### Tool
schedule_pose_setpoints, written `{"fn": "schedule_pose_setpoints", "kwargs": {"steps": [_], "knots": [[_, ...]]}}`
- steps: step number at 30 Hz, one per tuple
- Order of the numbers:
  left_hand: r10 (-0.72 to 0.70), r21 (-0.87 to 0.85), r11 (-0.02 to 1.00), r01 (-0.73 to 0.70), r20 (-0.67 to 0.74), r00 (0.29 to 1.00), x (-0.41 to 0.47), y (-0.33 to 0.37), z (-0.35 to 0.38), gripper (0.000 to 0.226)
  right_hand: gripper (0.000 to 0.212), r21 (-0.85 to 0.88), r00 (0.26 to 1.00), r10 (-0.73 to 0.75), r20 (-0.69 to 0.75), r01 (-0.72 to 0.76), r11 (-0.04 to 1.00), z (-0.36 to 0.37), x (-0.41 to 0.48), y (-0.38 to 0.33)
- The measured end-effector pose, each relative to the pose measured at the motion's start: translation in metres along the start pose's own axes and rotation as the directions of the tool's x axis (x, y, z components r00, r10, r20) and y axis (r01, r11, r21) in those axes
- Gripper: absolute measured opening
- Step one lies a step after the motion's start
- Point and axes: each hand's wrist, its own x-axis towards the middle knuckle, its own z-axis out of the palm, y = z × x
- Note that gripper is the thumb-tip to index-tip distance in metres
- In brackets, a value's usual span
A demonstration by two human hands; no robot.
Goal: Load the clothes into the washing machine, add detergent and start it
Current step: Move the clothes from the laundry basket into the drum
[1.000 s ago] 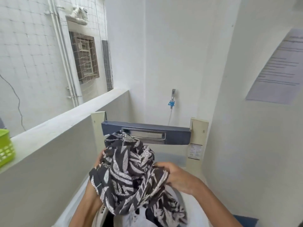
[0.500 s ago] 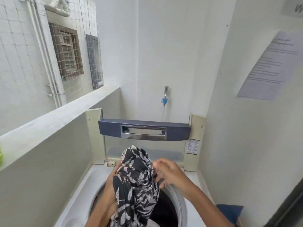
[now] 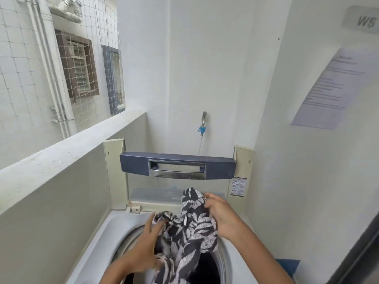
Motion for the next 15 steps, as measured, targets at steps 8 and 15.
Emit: {"fn": "schedule_pose_setpoints", "kwargs": {"steps": [8,15], "knots": [[-0.045,-0.538,0.837,-0.104,-0.256,0.966,0.004,0.047,-0.006,0.113,0.003,-0.114,0.986,-0.059,0.154,0.077,0.99,0.03,-0.002,-0.043],[-0.285,-0.497,0.855,-0.148,-0.688,0.667,0.01,0.059,-0.054,0.015,0.012,-0.549,0.952,-0.228,0.202,0.303,0.779,0.017,-0.021,-0.094]]}}
